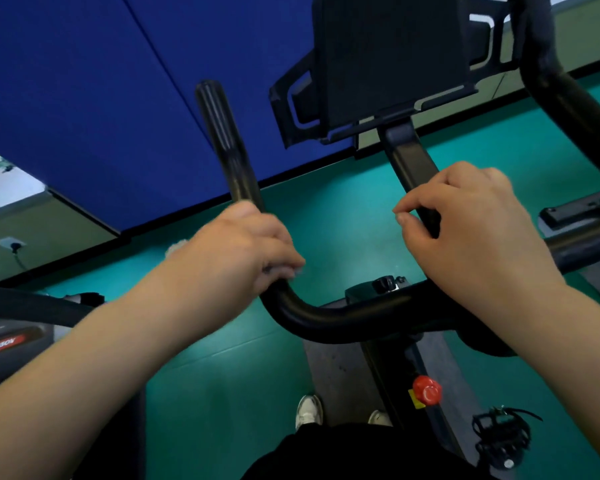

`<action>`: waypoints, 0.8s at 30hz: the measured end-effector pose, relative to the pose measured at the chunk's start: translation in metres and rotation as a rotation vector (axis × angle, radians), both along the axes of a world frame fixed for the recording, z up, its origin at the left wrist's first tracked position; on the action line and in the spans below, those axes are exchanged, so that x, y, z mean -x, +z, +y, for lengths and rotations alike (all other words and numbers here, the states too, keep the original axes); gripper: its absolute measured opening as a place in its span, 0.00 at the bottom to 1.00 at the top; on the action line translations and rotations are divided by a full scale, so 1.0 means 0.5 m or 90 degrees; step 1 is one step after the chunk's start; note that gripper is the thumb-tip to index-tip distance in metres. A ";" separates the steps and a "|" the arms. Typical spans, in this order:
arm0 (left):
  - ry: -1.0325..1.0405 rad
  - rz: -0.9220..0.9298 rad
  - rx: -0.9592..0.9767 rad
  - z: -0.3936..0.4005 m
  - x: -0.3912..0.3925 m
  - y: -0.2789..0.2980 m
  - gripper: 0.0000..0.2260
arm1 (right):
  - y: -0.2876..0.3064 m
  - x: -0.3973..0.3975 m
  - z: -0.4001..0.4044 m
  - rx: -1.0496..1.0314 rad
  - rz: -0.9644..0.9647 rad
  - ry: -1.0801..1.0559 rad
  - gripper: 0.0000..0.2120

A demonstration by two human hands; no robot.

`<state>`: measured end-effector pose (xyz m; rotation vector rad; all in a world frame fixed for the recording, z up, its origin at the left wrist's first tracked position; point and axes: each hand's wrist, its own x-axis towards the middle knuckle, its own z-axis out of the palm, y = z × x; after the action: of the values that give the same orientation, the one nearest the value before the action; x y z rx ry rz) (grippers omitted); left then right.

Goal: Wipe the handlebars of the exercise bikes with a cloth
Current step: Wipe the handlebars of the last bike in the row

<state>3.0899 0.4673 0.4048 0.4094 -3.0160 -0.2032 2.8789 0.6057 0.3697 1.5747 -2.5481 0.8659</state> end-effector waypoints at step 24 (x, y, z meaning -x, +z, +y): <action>0.016 -0.098 0.028 -0.012 0.034 0.009 0.12 | 0.000 0.002 -0.006 -0.015 0.008 -0.024 0.05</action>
<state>3.0729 0.4615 0.4091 0.4809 -3.1576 -0.1087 2.8778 0.6027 0.3697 1.5272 -2.5797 0.8227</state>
